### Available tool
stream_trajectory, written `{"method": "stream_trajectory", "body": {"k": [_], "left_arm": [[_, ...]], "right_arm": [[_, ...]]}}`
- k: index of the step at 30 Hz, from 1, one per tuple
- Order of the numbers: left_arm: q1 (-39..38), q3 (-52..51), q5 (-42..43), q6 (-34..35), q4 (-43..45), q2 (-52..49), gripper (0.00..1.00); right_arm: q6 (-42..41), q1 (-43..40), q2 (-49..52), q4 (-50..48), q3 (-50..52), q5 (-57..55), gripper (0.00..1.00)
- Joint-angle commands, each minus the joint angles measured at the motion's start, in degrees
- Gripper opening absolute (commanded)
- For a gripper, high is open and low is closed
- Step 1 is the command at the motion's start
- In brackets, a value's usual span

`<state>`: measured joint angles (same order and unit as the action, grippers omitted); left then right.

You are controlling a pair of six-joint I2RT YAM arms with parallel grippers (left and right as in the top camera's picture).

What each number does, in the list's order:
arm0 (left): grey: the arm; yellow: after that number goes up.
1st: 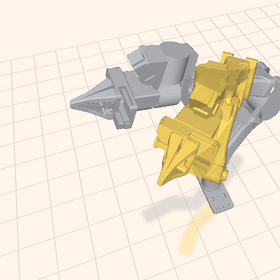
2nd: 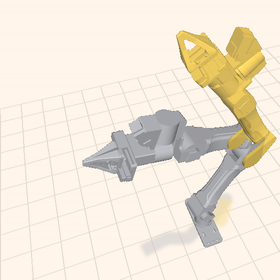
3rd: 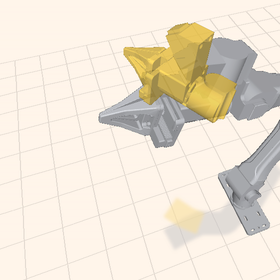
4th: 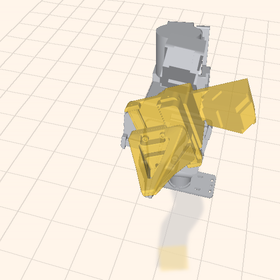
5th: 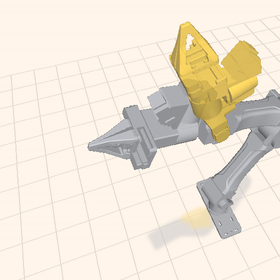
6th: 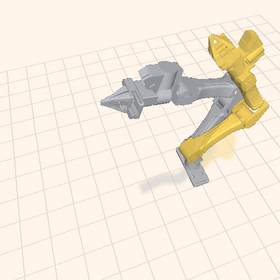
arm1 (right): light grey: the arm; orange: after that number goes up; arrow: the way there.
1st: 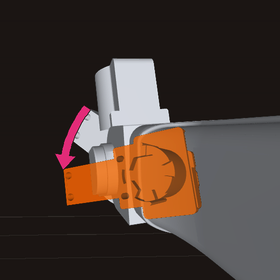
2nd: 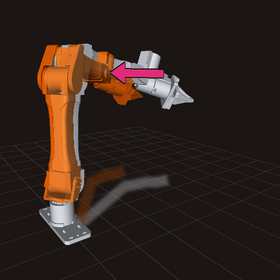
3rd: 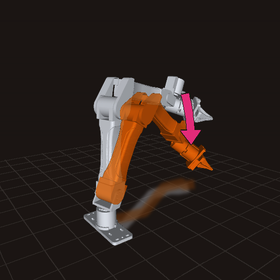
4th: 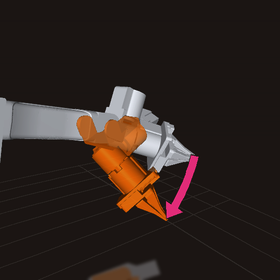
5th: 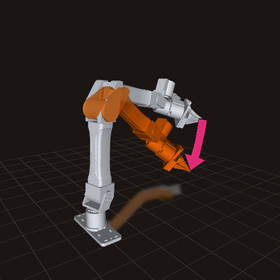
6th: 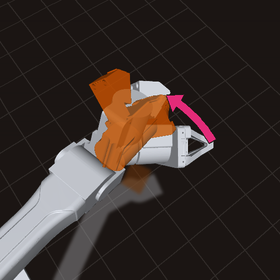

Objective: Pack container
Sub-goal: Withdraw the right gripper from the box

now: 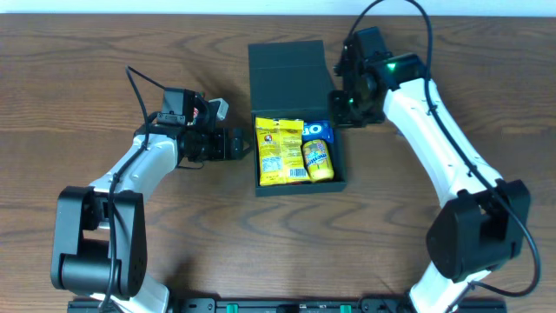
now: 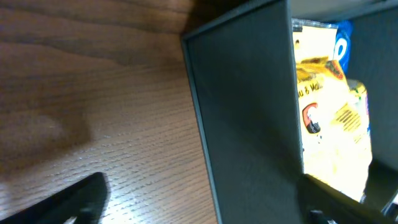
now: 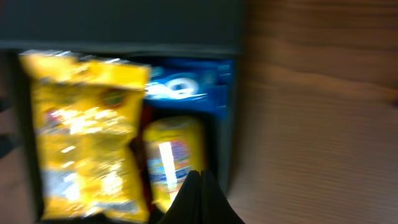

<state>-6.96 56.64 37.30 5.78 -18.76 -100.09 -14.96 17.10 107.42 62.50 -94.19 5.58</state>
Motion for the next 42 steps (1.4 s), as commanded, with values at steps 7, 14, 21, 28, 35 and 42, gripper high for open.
{"method": "stream_trajectory", "body": {"k": [7,14,21,28,35,42], "left_arm": [[-0.1,-0.3,-2.0,-1.0,0.6,-0.4,0.06],[-0.1,0.5,-3.2,-1.0,1.0,-0.4,0.06],[-0.1,0.5,-3.2,-1.0,1.1,-0.4,0.06],[-0.1,0.5,-3.2,-1.0,1.0,-0.4,0.06],[-0.1,0.5,-3.2,-1.0,0.8,-0.4,0.06],[-0.1,0.5,-3.2,-1.0,0.6,-0.4,0.06]], "right_arm": [[-4.2,-2.4,-0.9,-1.7,12.5,-7.6,0.02],[-1.1,0.3,-0.9,-3.0,20.0,1.1,0.02],[0.9,3.3,-0.9,-2.9,20.8,5.0,0.02],[0.9,5.7,-0.9,-2.9,20.8,5.4,0.02],[0.9,5.3,-0.9,-3.2,20.8,1.4,0.01],[0.6,-1.6,-0.9,-5.8,15.0,-3.2,0.02]]}}
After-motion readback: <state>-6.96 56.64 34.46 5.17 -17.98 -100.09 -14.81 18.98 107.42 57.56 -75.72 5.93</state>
